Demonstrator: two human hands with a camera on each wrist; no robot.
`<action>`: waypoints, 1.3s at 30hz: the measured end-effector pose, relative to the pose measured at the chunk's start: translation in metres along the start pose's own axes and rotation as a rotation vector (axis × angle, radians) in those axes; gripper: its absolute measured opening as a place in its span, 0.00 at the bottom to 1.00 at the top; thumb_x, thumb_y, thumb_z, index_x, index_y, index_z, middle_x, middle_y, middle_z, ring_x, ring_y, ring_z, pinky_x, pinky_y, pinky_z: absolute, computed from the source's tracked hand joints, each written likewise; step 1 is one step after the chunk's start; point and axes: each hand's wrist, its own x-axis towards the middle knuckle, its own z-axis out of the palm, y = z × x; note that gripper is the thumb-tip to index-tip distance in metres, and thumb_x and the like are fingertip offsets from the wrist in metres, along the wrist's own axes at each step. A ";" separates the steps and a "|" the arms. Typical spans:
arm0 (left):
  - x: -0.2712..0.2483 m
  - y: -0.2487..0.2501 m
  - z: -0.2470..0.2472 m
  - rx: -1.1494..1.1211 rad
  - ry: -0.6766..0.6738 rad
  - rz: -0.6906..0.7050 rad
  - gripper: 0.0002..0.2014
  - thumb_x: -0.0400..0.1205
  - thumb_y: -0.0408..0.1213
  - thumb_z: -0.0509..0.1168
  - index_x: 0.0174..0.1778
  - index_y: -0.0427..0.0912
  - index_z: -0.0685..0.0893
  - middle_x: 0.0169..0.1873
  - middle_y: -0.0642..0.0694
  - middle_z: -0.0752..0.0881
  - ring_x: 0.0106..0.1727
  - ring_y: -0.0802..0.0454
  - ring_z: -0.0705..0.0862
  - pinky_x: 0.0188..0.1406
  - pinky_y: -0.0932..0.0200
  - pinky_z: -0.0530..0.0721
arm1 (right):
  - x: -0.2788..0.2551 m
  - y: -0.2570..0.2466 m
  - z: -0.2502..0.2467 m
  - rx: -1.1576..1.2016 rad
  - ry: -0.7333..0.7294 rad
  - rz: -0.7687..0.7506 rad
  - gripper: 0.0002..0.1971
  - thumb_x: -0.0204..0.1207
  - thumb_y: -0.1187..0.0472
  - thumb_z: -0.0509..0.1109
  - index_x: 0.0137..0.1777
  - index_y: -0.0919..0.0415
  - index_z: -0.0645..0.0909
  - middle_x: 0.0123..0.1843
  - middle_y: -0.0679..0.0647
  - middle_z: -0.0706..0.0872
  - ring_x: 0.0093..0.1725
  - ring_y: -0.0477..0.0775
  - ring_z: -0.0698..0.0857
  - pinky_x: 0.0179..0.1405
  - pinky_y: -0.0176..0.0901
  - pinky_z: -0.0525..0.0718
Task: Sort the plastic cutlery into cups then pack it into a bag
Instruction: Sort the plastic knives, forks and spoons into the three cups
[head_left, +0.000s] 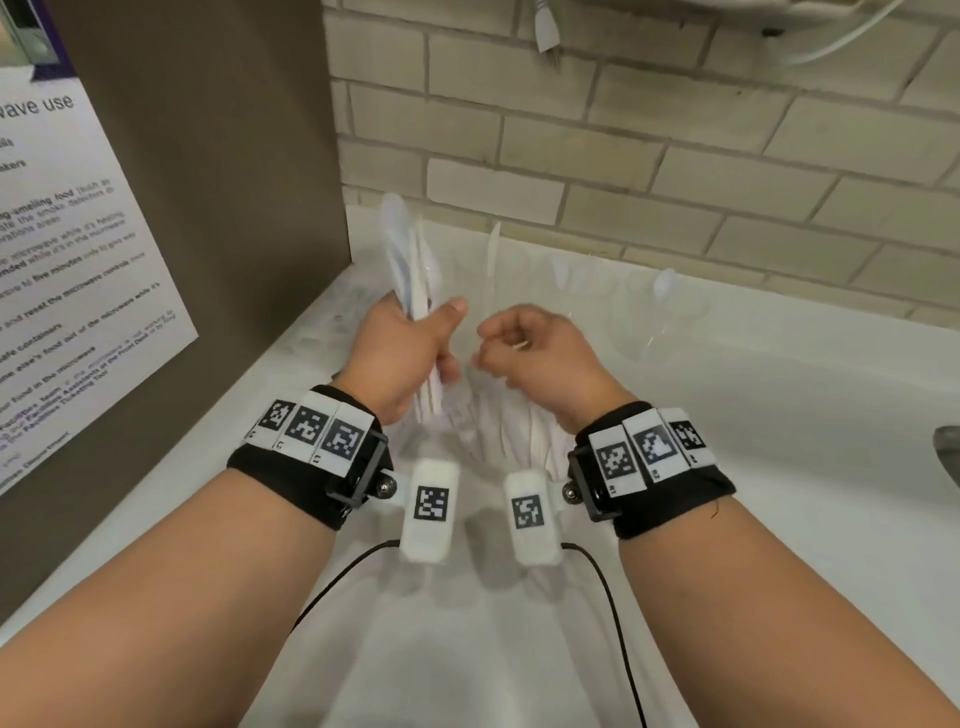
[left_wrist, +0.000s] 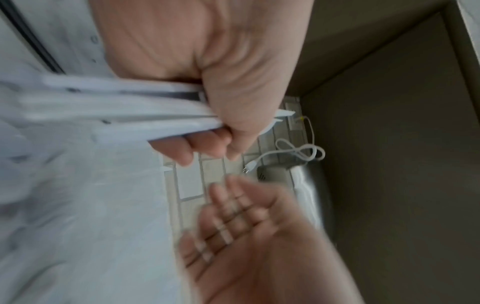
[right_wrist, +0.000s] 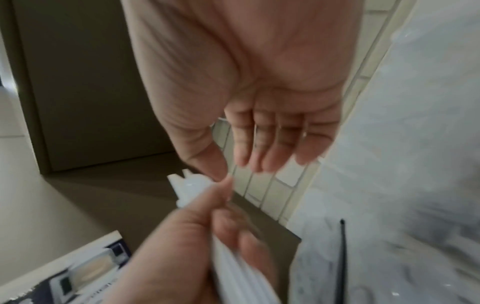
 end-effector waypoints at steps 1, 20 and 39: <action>0.000 -0.004 0.000 0.095 -0.016 0.001 0.08 0.78 0.42 0.71 0.40 0.43 0.79 0.21 0.48 0.78 0.18 0.50 0.75 0.28 0.51 0.81 | 0.003 -0.004 0.000 0.029 0.089 -0.053 0.10 0.69 0.63 0.76 0.48 0.54 0.82 0.43 0.52 0.85 0.40 0.48 0.82 0.42 0.45 0.82; -0.011 -0.016 0.004 0.395 -0.191 0.028 0.13 0.74 0.42 0.74 0.48 0.39 0.82 0.26 0.45 0.79 0.16 0.57 0.74 0.20 0.62 0.74 | 0.020 -0.017 0.006 0.263 0.155 -0.128 0.21 0.79 0.37 0.57 0.56 0.50 0.81 0.56 0.48 0.87 0.59 0.50 0.85 0.61 0.47 0.83; -0.012 -0.019 0.009 -0.068 -0.289 -0.126 0.15 0.86 0.47 0.57 0.61 0.41 0.78 0.30 0.52 0.82 0.30 0.57 0.79 0.38 0.59 0.78 | 0.022 -0.001 0.008 0.243 0.196 -0.134 0.07 0.82 0.63 0.64 0.54 0.54 0.82 0.47 0.54 0.84 0.47 0.53 0.85 0.43 0.47 0.90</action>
